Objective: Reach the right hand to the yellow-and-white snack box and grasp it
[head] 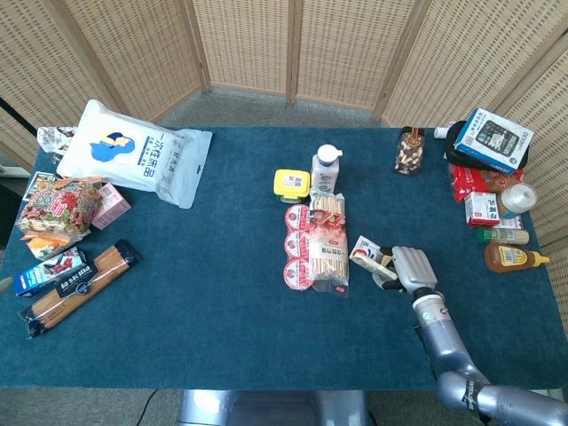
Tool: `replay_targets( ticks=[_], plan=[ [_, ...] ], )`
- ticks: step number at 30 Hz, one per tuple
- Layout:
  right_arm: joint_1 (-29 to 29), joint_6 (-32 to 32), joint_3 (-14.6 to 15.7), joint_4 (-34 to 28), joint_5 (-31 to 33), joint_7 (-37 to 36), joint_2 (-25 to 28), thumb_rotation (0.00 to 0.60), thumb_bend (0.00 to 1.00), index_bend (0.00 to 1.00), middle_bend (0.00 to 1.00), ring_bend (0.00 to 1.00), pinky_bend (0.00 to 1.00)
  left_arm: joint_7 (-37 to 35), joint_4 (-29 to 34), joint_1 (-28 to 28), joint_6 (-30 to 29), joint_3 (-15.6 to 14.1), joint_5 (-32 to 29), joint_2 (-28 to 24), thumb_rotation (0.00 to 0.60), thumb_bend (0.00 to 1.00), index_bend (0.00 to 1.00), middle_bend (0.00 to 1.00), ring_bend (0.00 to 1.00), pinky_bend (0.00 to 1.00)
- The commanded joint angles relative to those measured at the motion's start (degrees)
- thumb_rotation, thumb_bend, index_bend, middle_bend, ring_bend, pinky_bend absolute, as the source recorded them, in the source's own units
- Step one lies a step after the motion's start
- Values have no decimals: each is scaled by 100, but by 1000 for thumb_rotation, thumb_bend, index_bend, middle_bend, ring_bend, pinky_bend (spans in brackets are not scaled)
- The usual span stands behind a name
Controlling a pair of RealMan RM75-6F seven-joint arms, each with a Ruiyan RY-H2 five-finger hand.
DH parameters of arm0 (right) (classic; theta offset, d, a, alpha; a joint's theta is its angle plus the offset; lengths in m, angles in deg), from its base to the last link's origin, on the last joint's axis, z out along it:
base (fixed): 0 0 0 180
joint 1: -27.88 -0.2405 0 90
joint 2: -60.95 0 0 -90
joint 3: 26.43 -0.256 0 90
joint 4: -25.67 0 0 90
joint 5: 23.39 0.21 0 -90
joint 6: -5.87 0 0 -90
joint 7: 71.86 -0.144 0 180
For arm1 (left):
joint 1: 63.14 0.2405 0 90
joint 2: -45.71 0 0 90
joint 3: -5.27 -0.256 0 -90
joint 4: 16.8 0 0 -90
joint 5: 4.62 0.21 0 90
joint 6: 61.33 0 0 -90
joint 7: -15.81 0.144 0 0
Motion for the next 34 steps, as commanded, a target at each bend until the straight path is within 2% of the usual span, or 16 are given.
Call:
replay_targets(
  ticks=[1, 6, 12, 16, 22, 34],
  plan=[
    [118, 176, 36, -112, -171, -101, 116, 600, 399, 562, 1000, 1000, 1000, 6, 6, -1, 1, -4, 10, 2, 600, 0, 193, 0, 0, 0],
    [250, 575, 12, -534, -477, -68, 382, 600, 398, 564, 1000, 1000, 1000, 2, 23, -11, 21, -7, 22, 0, 600, 0, 193, 0, 0, 0],
    [260, 988, -226, -1534, -632, 319, 935, 600, 398, 566, 1000, 1000, 1000, -45, 47, -5, 12, -15, 63, -24, 600, 0, 193, 0, 0, 0],
    [157, 1116, -469, -2165, -464, 689, 1267, 600, 400, 568, 1000, 1000, 1000, -78, 56, -2, 14, -28, 94, -41, 600, 0, 193, 0, 0, 0],
    [-36, 1257, -755, -2772, -110, 1190, 1556, 600, 398, 568, 1000, 1000, 1000, -121, 47, -5, 31, -40, 114, -58, 600, 0, 193, 0, 0, 0],
    [-302, 1638, -1065, -3695, 226, 1803, 1936, 600, 400, 569, 999, 1000, 1000, -114, 75, -9, 48, -67, 146, -77, 600, 0, 193, 0, 0, 0]
  ],
)
